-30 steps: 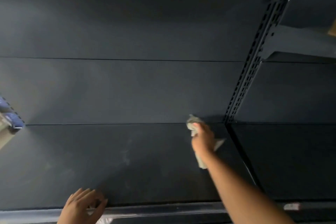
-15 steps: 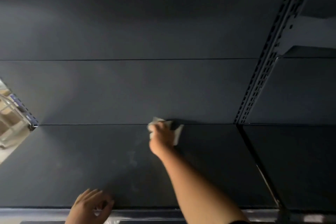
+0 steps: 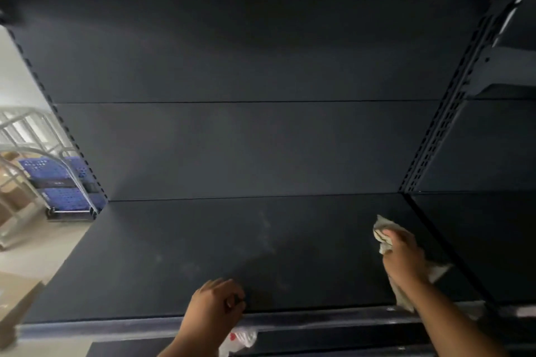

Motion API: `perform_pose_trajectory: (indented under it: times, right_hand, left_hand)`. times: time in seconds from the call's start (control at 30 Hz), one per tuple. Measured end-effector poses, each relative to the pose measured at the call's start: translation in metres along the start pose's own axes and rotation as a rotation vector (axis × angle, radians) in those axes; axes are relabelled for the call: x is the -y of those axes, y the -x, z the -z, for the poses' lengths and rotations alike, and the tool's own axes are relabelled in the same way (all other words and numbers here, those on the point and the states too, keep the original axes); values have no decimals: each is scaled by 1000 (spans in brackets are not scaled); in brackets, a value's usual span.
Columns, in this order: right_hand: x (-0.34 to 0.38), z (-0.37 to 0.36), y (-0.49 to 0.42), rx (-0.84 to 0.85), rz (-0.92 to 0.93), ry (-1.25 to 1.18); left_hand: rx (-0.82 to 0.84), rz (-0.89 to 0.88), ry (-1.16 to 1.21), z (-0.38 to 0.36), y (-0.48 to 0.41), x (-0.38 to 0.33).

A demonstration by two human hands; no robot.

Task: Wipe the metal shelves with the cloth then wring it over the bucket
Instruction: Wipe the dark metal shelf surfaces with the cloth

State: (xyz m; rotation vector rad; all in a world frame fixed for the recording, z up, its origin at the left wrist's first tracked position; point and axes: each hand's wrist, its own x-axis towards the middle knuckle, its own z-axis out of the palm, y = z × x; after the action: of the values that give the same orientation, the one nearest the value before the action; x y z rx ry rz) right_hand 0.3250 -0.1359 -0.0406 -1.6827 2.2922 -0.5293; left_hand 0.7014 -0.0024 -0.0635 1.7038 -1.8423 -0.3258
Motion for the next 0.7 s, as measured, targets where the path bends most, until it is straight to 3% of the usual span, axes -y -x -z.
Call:
perform_pose_trajectory:
  times: [0.17,0.4,0.5,0.6,0.7]
  right_hand:
    - [48,-27,64,44,79,103]
    - [229,-119,198,89,378,-9]
    - [283,-142,234,195,494,-9]
    - [303,-153,234,214,517,-73]
    - [284,-133,210,55,429,-247]
  left_hand:
    - [-73,-50,-70,34,7,31]
    - [-151,49,-291,94,37,116]
    - [-147,101,-333,109,43,140]
    - [-140,144,-327,114,46,151]
    - [-147,147,-286,113,46,153]
